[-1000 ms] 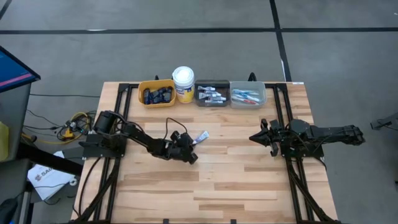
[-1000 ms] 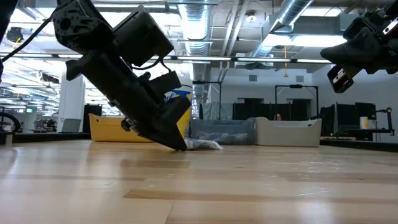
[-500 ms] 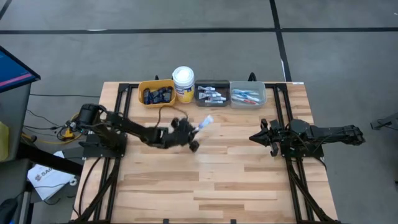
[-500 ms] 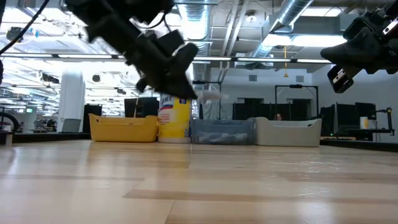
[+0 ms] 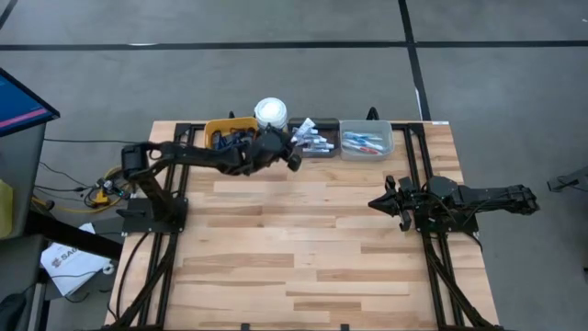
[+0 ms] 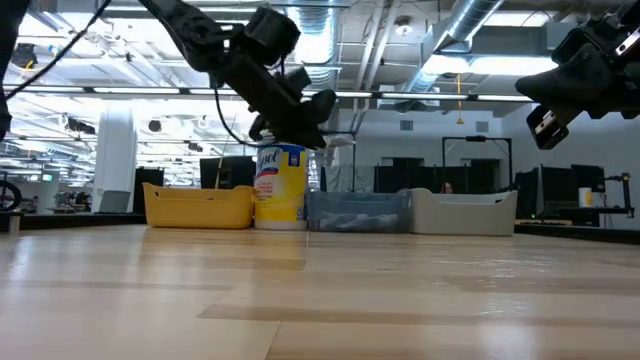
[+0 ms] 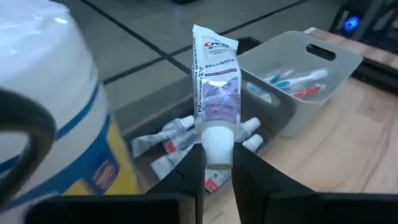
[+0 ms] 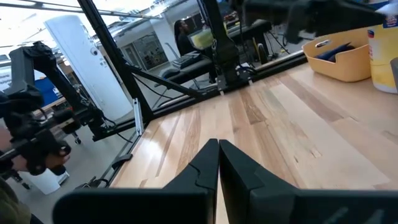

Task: Pick & Place Travel size toiletries
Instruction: Put the white toothpaste into the black bin

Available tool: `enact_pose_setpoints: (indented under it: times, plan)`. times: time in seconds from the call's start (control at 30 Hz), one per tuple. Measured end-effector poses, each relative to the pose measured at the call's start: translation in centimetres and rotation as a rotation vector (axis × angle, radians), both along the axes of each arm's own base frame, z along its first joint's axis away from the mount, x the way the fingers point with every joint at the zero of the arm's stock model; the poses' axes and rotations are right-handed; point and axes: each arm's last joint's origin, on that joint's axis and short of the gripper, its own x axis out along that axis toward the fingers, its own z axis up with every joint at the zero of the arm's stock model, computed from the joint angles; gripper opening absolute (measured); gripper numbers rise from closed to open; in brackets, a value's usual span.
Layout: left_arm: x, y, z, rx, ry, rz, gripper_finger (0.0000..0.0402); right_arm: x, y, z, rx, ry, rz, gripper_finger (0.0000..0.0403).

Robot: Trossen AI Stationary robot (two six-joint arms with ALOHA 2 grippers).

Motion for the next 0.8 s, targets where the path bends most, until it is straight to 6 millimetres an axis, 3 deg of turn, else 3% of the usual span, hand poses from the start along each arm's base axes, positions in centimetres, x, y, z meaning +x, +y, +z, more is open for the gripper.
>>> enact_pose_setpoints:
  times: [0.37,0.63,0.8]
  plan:
    - [3.6,1.5,-2.8,-0.071,-0.039,-0.022,0.0049,0.0,0.0,0.0,0.000,0.000,0.002,0.0005]
    - [3.7,1.9,-3.2,-0.058,-0.022,0.001,0.0060,0.0,0.0,0.0,0.000,0.000,0.003,0.0005]
    - [3.5,2.6,-3.2,-0.071,-0.027,-0.011,0.0108,0.0,0.0,0.0,0.000,0.000,0.003,0.0005]
